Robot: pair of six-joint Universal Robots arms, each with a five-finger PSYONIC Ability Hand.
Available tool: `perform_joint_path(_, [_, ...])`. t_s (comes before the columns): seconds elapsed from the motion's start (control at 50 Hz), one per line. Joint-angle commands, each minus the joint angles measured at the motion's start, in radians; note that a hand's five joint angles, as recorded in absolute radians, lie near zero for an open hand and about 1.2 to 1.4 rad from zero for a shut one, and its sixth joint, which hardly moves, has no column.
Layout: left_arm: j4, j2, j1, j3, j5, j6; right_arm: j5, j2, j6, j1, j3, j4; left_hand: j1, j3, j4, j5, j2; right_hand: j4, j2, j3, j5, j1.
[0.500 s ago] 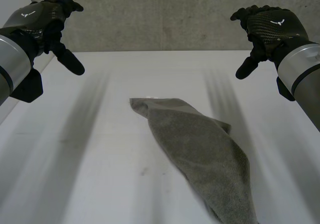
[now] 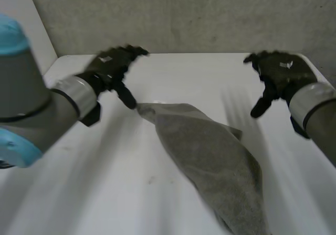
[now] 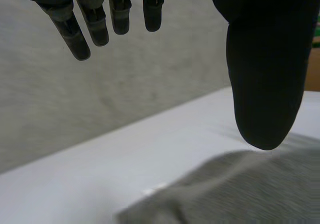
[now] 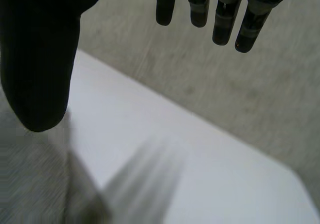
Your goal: Fold the towel.
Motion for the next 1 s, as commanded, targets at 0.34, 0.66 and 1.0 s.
perform_joint_path(0.34, [0.017, -0.659, -0.272, 0.513, 0.089, 0.285, -0.116, -0.06, 0.046, -0.199, 0.365, -0.078, 0.2, 0.201, 0.2, 0.191, 0.199, 0.0, 0.005, 0.007, -0.054, -0.006])
perform_joint_path(0.66, [-0.023, -0.552, -0.256, 0.532, -0.159, 0.29, -0.121, -0.061, 0.044, -0.193, 0.369, -0.081, 1.205, 1.205, 1.205, 1.195, 1.203, 0.0, 0.005, 0.007, -0.054, -0.006])
perform_joint_path(1.0, [-0.02, -0.001, -0.101, -0.267, -0.536, 0.263, -0.183, -0.041, 0.064, -0.065, 0.302, -0.021, 1.205, 1.205, 1.205, 1.195, 1.203, 0.0, 0.005, 0.007, -0.054, -0.006])
